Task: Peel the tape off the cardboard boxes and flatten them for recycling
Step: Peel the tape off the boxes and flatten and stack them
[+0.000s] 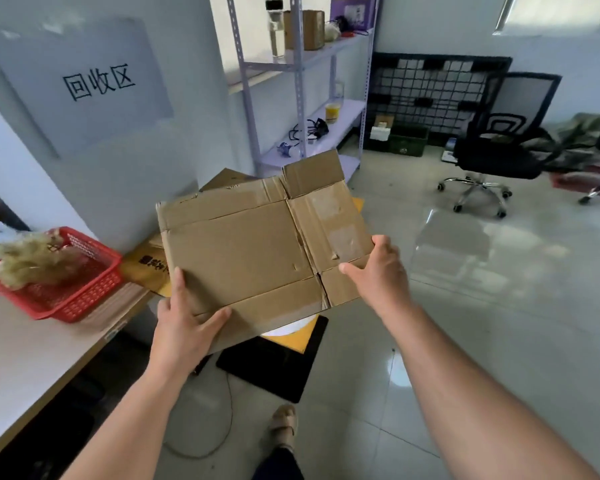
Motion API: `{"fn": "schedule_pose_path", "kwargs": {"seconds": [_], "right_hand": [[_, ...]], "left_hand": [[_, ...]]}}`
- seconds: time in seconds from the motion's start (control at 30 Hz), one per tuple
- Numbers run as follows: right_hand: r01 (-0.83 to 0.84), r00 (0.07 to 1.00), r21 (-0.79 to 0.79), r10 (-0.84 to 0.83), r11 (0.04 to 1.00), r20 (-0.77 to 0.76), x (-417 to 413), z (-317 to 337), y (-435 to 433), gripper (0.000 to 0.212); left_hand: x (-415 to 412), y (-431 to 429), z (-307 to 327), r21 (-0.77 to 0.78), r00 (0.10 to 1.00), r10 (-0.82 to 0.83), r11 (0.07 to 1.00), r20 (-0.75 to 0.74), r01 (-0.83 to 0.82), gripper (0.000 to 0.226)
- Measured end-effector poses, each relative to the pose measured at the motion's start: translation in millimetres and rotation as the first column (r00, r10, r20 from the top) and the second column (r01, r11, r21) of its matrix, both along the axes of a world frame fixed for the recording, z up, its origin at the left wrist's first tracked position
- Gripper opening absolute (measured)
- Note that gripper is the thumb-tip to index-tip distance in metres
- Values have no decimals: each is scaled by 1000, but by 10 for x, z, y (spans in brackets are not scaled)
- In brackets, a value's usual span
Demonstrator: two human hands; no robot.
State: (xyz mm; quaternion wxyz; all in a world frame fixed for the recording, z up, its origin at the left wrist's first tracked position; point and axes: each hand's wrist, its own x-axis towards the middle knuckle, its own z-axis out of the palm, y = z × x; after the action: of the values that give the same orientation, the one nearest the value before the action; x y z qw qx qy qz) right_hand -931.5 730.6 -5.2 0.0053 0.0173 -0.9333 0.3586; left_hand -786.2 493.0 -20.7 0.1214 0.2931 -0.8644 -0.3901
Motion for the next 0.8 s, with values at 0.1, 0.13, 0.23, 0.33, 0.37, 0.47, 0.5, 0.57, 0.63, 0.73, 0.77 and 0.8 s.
{"fn": "schedule_pose_path", "kwargs": {"seconds": [0.1,0.13,0.23,0.33,0.37,0.47,0.5,0.57,0.63,0.73,0.77,0.8], "right_hand": [[36,999,12,-36,999,-1,-359,-33,225,74],[41,999,20,-41,999,-2,-500,-44,272,74],[47,999,33,-46,998,-6,-976,-89,328,75],[29,1000,50,-30,998,9,-1494,-98,293,74],[15,1000,62,-16,998,20,-1669,-89,267,74],[-32,999,97,28,995,44,-2184,-55,169,76],[-51,998,105,47,993,45,-2345,-51,126,77],[-86,995,120,80,989,55,-2625,-73,26,78],[-119,991,136,109,984,78,-2839,-108,-78,78],[-211,975,148,199,966,94,-3100,-132,-332,79],[-255,965,149,244,955,92,-3190,-130,-456,79],[-303,952,151,292,941,90,-3284,-128,-594,78]], "left_hand": [[-432,180,-37,3,999,-37,999,1,37,102],[-582,217,-60,14,999,-42,999,3,42,102],[-1068,251,-142,24,999,-38,999,-10,38,103],[-1550,233,-178,13,1000,-10,1000,8,10,103],[-1690,227,-192,20,1000,7,1000,20,-7,103],[-2066,229,-253,56,997,65,996,34,-66,102],[-2184,223,-272,68,996,82,994,42,-85,102],[-2378,197,-292,88,992,107,990,70,-113,101],[-2516,160,-304,103,988,130,985,88,-139,101],[-2596,32,-321,113,976,189,973,110,-202,101],[-2605,-24,-325,106,968,220,967,118,-233,102],[-2611,-86,-331,106,959,258,957,119,-271,102]]}}
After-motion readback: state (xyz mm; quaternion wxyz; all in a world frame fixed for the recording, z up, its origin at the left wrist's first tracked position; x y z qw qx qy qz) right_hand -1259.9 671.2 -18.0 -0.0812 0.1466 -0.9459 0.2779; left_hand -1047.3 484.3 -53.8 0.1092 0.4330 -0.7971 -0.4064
